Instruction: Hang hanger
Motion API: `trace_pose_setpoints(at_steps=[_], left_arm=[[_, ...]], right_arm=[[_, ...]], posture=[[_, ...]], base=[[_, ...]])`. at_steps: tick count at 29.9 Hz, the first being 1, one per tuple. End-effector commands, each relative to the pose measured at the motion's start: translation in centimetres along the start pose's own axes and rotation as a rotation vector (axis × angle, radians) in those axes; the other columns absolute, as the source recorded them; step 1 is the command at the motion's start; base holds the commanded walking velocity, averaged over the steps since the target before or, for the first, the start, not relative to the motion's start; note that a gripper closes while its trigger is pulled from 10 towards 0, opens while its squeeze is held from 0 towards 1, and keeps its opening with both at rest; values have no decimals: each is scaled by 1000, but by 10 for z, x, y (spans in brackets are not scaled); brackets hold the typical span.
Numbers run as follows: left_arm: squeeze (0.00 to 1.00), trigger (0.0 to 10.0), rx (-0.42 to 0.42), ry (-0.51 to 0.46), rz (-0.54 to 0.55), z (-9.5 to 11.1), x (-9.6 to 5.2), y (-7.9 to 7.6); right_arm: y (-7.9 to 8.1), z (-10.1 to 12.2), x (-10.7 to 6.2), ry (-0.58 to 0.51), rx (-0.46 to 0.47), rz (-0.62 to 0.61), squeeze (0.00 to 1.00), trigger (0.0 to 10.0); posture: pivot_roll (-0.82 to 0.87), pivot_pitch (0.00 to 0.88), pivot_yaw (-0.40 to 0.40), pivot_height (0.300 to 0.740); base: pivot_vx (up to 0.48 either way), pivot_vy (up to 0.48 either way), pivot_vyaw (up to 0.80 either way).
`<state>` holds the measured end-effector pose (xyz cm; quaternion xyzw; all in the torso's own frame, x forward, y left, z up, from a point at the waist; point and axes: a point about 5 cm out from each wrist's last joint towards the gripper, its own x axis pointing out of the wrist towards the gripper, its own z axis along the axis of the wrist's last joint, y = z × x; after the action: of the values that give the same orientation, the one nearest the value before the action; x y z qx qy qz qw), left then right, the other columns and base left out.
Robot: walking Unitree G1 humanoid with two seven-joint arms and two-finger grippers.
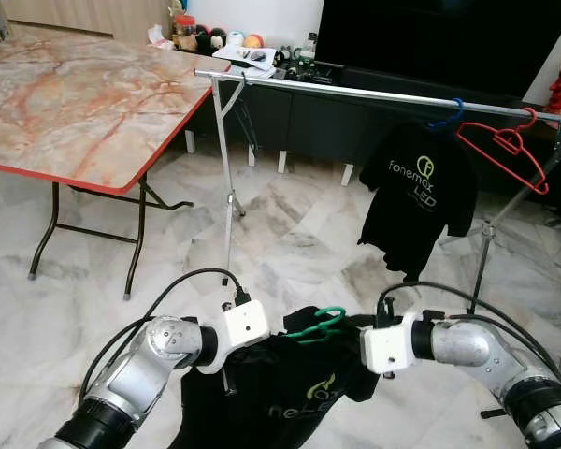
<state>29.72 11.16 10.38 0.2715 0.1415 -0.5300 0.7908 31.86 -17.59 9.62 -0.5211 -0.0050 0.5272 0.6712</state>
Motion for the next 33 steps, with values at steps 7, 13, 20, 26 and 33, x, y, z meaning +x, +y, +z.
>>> trace_pose_setpoints(at_steps=[7,13,20,26,33], left_arm=[[0,10000,27,-25,0,8,1,1],[0,10000,26,-23,-2,8,1,1],[0,10000,25,-21,-3,7,1,0],[0,10000,27,-22,-4,8,1,0],[0,10000,25,-22,-4,7,1,-1]], right_arm=[[-12,-1,-2,24,-76,-69,0,10000],[-11,-1,1,31,-84,-55,0,10000],[-5,2,8,-7,7,-22,1000,10000],[1,0,10,11,38,19,1000,10000],[-4,-2,11,31,77,-13,0,10000]], posture=[[97,73,-116,740],[102,71,-116,740],[106,67,-116,740],[114,55,-116,740],[119,54,-117,740]], base=[[0,0,0],[0,0,0],[0,0,0],[0,0,0],[0,0,0]])
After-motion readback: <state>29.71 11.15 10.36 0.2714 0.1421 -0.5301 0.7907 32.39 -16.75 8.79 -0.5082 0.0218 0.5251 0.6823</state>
